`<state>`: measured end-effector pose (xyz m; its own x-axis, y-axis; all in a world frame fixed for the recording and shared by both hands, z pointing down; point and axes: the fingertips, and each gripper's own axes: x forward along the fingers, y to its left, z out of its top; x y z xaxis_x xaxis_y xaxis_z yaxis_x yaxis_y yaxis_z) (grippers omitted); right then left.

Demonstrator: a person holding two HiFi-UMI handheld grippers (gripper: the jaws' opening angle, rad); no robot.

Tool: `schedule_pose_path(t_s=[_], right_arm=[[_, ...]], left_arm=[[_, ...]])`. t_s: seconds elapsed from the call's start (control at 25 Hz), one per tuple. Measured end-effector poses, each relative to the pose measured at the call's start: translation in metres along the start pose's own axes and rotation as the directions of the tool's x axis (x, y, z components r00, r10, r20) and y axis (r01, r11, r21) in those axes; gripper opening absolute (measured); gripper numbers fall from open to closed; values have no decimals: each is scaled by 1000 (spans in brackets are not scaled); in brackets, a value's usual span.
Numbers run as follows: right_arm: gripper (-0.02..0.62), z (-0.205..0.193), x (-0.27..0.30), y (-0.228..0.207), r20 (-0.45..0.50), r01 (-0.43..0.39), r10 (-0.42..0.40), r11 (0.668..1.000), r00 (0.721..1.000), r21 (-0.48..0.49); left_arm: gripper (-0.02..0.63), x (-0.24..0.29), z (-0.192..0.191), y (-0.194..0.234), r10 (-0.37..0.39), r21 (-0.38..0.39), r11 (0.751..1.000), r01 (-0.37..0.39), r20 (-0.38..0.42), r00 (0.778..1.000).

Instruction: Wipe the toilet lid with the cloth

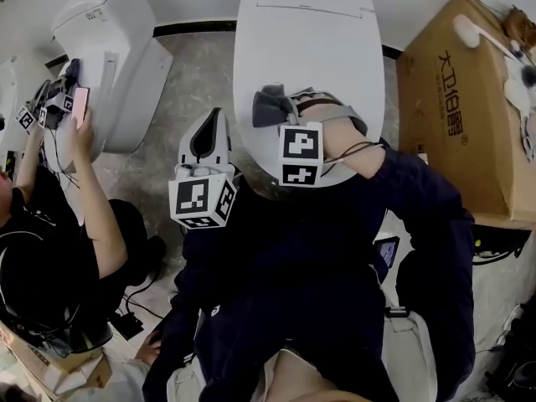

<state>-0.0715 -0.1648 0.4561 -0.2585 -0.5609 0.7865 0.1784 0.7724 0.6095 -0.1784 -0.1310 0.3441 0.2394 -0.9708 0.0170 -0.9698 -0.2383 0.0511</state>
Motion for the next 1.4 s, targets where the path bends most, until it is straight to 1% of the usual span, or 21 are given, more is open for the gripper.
schedule_pose_path(t_s=[0.08, 0.2, 0.32, 0.4, 0.52, 0.56, 0.6, 0.64, 0.68, 0.76, 0.8, 0.88, 0.96, 1.0, 1.08, 1.28, 1.32, 1.4], right_arm=[[75, 4, -7, 13, 4, -26, 26, 1000, 1000, 2], [75, 9, -14, 27, 18, -76, 75, 996, 997, 45], [75, 11, -19, 35, 32, -95, 93, 993, 995, 76], [75, 12, -23, 41, 33, -114, 112, 991, 993, 66], [75, 17, -29, 53, 52, -197, 194, 979, 980, 45], [75, 18, -30, 53, 67, -225, 221, 973, 973, 56], [77, 18, -30, 47, 87, -238, 231, 968, 969, 80], [77, 18, -28, 34, 105, -223, 212, 968, 972, 113], [77, 16, -25, 13, 114, -178, 163, 973, 980, 146], [77, 9, -15, -41, 97, -30, 10, 979, 995, 200], [77, 4, -8, -70, 77, 51, -69, 974, 995, 220], [77, -5, 10, -127, 26, 203, -216, 948, 976, 245], [77, -15, 32, -172, -34, 338, -339, 914, 940, 226], [77, -18, 44, -190, -56, 390, -387, 898, 921, 203], [77, -19, 71, -216, -65, 452, -447, 880, 892, 149], [77, -11, 129, -267, -64, 518, -514, 853, 855, 64], [77, -11, 139, -276, -72, 520, -516, 853, 854, 56], [77, -12, 157, -289, -96, 507, -502, 861, 860, 37]], left_arm=[[15, 1, -1, 1, 2, -3, 1000, -2, -1, 1000], [15, 3, -2, 3, 6, -11, 1000, -6, -1, 1000], [15, 4, -2, 2, 5, -12, 1000, -5, 0, 1000], [15, 5, -2, 0, 1, -13, 1000, -1, 2, 1000], [15, 3, -2, 2, 5, -18, 1000, -4, 4, 1000], [15, 2, -2, 2, 7, -19, 1000, -7, 4, 1000], [15, 1, -2, 2, 9, -19, 1000, -9, 4, 1000], [15, 0, -2, 3, 11, -19, 1000, -10, 4, 1000], [15, -1, -2, 3, 13, -19, 1000, -13, 4, 1000], [15, -3, -5, 4, 19, -20, 1000, -19, -1, 1000], [15, -3, -6, 5, 22, -23, 999, -22, -4, 1000], [15, -6, -9, 6, 29, -29, 999, -30, -7, 1000], [15, -10, -12, 7, 33, -33, 999, -33, -11, 999], [15, -13, -13, 7, 32, -35, 999, -33, -13, 999], [15, -19, -15, 7, 29, -40, 999, -30, -20, 999], [15, -41, -18, 13, 37, -31, 999, -38, -42, 998], [15, -45, -19, 16, 45, -30, 998, -47, -45, 998], [15, -54, -22, 23, 69, -32, 997, -71, -53, 996]])
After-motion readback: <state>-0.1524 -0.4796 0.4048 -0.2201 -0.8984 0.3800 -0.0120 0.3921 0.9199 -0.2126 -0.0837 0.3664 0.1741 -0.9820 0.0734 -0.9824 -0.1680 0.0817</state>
